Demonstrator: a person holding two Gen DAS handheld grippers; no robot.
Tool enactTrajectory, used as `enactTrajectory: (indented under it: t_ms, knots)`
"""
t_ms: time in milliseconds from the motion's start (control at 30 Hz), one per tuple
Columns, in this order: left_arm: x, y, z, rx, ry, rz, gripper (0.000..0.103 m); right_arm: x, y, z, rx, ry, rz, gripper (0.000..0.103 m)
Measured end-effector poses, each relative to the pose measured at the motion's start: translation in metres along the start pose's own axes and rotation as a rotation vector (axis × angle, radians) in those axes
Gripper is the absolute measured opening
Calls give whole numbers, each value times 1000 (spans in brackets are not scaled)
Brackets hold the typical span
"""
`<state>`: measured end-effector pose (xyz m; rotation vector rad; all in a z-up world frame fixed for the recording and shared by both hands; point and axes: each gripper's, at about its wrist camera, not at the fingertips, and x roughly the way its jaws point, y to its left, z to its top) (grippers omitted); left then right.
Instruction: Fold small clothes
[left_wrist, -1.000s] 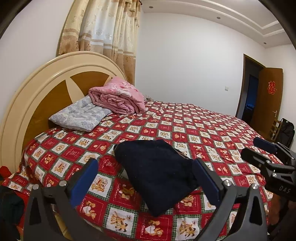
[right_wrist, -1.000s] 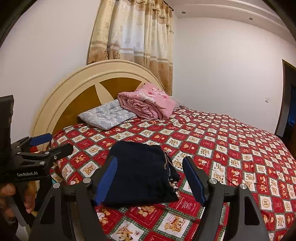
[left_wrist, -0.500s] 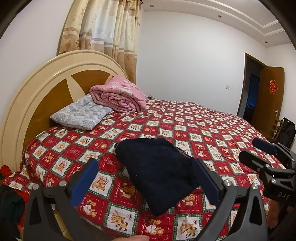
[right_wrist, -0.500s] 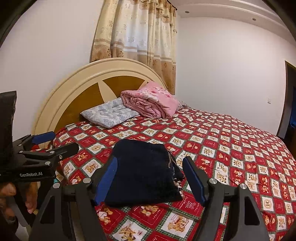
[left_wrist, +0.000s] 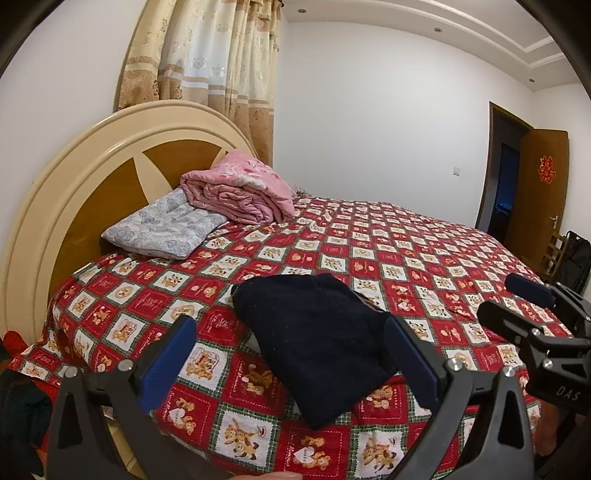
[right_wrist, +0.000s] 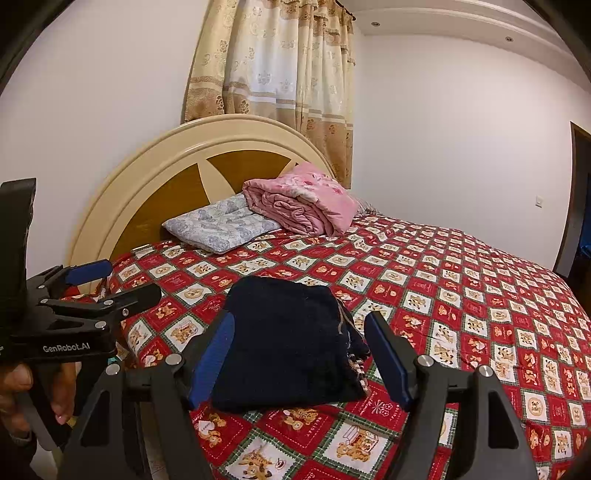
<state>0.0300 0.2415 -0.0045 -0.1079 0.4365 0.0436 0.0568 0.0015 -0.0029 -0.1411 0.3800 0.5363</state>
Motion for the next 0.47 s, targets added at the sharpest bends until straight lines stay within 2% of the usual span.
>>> enactTrajectory:
  t_ms: [467]
  knots:
    - [2,-1,-2,20,-12,12,103,1,3,-2,-4,0,2,74]
